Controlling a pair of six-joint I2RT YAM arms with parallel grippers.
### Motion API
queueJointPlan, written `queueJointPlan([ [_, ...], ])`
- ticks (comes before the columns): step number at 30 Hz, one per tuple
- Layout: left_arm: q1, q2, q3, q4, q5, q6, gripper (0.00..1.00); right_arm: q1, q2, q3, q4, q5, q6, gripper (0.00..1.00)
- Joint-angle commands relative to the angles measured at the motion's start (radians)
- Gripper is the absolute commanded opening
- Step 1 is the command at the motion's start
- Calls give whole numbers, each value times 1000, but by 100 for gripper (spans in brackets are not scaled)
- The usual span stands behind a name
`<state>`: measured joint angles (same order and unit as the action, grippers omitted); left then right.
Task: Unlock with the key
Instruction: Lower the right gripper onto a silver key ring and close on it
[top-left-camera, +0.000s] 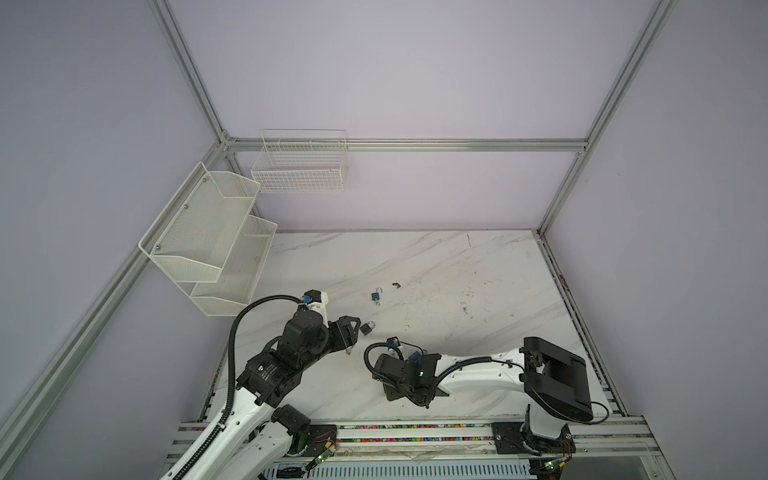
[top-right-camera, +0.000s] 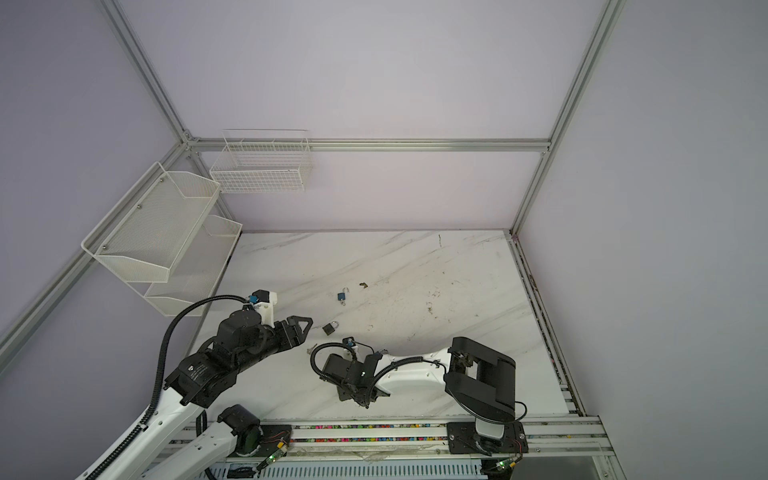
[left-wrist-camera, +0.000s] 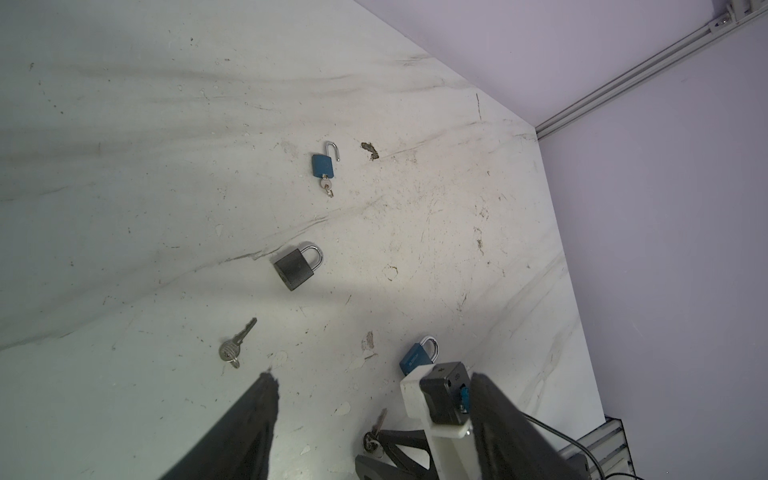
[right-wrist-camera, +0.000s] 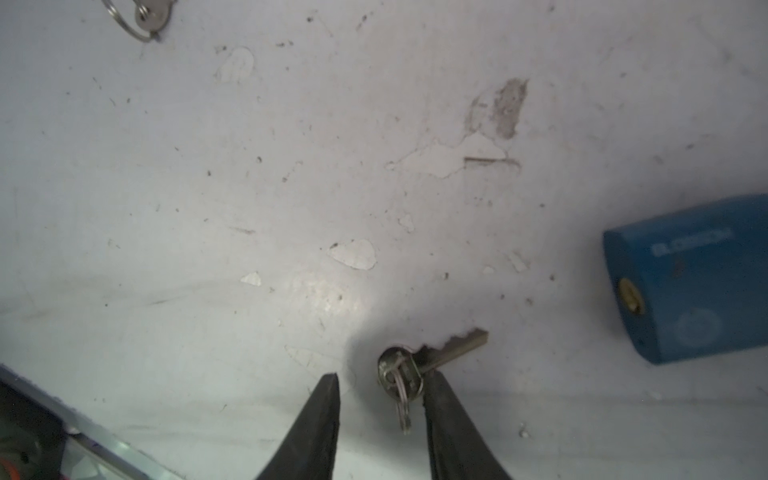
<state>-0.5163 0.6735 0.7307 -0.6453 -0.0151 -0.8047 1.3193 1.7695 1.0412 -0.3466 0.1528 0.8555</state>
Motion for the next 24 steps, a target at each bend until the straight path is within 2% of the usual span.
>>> queueJointPlan([
  [1, 4, -15, -43, 39, -13, -24, 72, 6, 29, 35, -52, 21, -27, 33],
  [11, 4, -12, -43, 58, -10, -20, 72, 7, 47, 96, -147, 78, -49, 31],
  [19, 4, -15, -41, 60, -23, -12, 72, 7, 73, 121, -141, 56, -54, 32],
  [24, 3, -13, -45, 67, -25, -11, 73, 7, 95, 128, -147, 51, -43, 28],
])
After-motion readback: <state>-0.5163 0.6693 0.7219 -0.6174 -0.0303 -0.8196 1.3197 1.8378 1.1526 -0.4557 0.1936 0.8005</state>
